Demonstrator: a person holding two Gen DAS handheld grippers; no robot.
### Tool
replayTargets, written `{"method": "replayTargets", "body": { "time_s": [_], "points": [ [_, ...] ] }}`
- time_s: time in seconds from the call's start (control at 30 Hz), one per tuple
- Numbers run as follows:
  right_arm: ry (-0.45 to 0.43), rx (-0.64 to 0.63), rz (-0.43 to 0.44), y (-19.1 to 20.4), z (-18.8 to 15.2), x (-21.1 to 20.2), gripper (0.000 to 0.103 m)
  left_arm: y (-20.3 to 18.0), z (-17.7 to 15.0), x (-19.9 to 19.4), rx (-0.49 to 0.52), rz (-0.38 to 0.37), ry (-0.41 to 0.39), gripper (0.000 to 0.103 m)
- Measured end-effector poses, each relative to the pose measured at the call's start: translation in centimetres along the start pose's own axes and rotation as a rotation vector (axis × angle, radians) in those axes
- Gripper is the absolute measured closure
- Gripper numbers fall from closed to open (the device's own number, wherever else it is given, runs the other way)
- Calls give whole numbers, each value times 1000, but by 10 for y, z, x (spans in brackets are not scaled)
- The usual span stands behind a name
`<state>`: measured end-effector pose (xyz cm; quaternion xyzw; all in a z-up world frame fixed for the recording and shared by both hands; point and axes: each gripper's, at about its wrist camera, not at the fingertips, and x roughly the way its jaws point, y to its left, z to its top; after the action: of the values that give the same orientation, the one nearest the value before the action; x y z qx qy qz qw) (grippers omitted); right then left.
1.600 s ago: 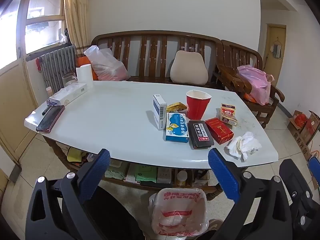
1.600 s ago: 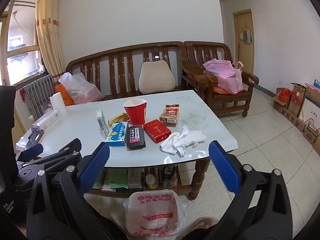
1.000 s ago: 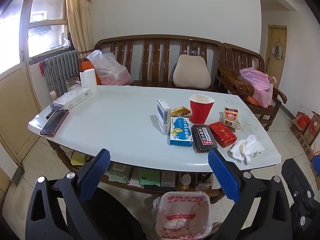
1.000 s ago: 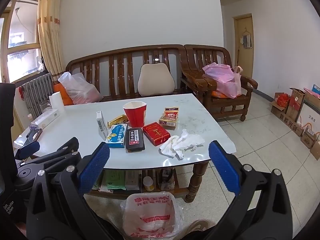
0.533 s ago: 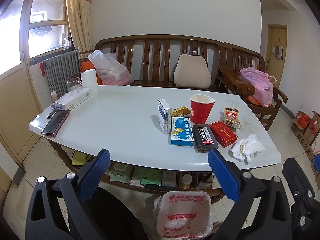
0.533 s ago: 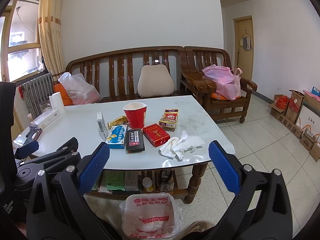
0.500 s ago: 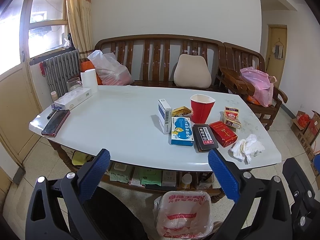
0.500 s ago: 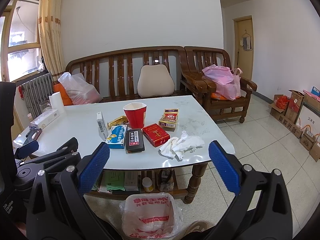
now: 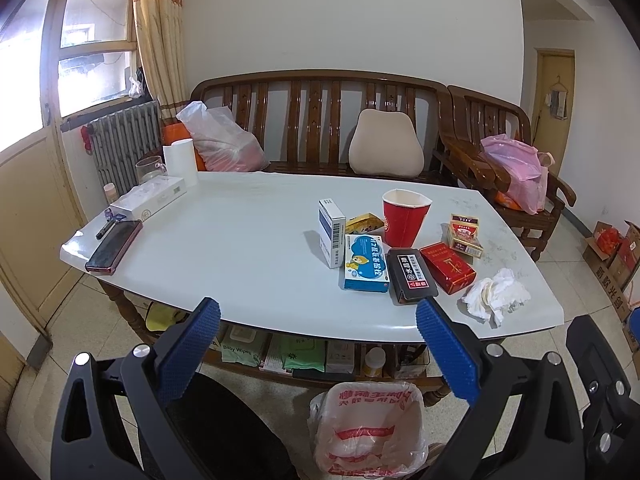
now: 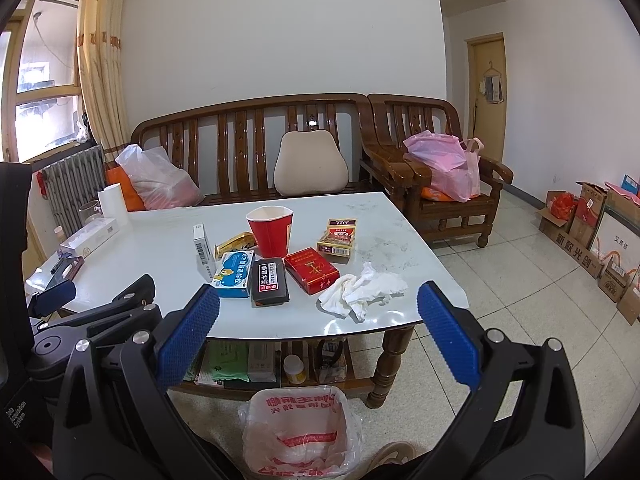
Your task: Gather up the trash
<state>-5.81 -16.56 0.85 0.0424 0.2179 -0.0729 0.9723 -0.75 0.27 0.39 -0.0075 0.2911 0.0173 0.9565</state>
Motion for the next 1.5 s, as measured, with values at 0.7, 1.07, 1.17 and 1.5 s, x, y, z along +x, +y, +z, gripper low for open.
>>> {"method": "replayTargets", "body": {
  "time_s": [0.7,1.07,1.17,1.5],
  "points": [
    [-4,-1,-3,1,-1,-1,6,1,-1,-2,1,3,0,7],
    [-5,-1,-4,3,-1,-2,6,1,0,-2,1,3,1,7],
    [-7,-1,-4,3,-1,-2,6,0,0,-1,2,3,0,7],
    [-3,-3,-1,1,0,-1,6,3,0,-1,4,9,12,7]
  ]
}}
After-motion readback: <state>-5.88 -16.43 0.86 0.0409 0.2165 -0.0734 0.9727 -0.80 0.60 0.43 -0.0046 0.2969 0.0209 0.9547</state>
